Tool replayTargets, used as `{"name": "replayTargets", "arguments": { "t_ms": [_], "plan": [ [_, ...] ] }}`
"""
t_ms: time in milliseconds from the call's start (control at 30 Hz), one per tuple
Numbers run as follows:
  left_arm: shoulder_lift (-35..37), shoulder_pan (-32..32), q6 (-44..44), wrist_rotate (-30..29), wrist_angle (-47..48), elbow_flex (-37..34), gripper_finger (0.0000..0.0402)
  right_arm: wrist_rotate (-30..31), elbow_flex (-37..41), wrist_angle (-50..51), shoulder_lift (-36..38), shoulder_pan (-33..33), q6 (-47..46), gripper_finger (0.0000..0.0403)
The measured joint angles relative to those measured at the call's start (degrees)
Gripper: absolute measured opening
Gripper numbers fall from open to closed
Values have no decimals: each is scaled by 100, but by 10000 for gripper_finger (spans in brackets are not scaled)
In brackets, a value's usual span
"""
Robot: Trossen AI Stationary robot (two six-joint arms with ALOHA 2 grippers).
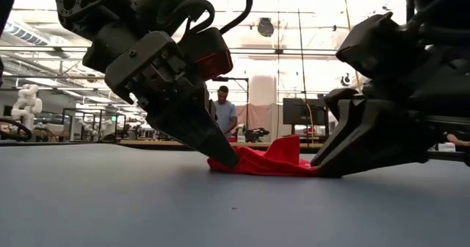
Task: Roll towel
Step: Roll the red towel
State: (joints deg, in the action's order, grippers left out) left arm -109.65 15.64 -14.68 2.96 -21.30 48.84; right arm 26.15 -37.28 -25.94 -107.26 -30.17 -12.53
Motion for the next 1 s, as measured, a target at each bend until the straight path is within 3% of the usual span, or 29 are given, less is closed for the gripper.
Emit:
{"name": "replayTargets", "arguments": {
  "t_ms": [100, 400, 567, 867, 1000],
  "plan": [
    [0, 0, 2, 2, 2, 0, 15, -35, 4, 11, 4, 14, -32, 14],
    [0, 10, -8, -63, -87, 2, 27, -87, 37, 249, 466, 141, -118, 6],
    [-2, 64, -9, -462, -88, 3, 69, -127, 35, 208, 697, 374, -156, 5],
    [-7, 374, 142, -1247, -361, 5, 166, -809, 30, 212, 752, 662, -262, 5],
    [-7, 447, 308, -1264, -423, 11, 169, -975, 28, 325, 752, 646, -157, 17]
  ]
}}
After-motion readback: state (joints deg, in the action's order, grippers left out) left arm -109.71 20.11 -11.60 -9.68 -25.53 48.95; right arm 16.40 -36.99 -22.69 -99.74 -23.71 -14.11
